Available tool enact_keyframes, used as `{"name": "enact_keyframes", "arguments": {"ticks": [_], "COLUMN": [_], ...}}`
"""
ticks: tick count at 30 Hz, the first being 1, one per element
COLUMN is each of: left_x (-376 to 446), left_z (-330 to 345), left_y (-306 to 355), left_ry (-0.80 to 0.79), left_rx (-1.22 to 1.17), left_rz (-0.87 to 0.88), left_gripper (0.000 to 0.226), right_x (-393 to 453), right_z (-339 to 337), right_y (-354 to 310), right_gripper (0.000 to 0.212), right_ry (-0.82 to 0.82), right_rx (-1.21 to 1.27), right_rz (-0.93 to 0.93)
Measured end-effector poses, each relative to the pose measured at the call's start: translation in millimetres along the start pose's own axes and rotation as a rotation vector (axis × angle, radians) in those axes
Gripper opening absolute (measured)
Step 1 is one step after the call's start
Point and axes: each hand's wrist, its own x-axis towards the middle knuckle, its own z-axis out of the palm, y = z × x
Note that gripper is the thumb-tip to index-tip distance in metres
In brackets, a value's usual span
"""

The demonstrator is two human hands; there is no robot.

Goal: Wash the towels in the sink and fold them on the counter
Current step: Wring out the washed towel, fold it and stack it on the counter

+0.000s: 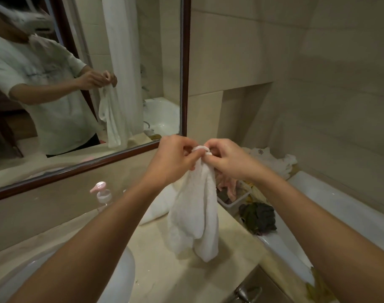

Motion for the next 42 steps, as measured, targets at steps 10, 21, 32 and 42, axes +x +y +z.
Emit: {"name": "enact_keyframes", "arguments": {"ticks": [10,21,32,42], "left_x": [21,-8,35,34], "left_z": [-45,-66,-47,-22], "left_y": [-28,-137,-146,-34], "left_ry": [0.094,0.748,0.711,-0.063], "left_rx": [0.741,-0.346,-0.416,-0.45], "left_rz": [0.047,-0.646,-0.863,-0.265], "left_gripper": [0.02,0.014,0.018,0.069], "right_x": [9,6,6,51], "right_z": [-18,-57,-57,-5], "right_y": [11,83,25,-13], "right_gripper": [0.026,0.014,0.01,0.06], "right_ry": [-0.061,0.327,0.114,-0.149], "right_rx": [0.104,-0.101,-0.273,-0.166], "right_rz": [0.025,0.135,-0.278,-0.228]}}
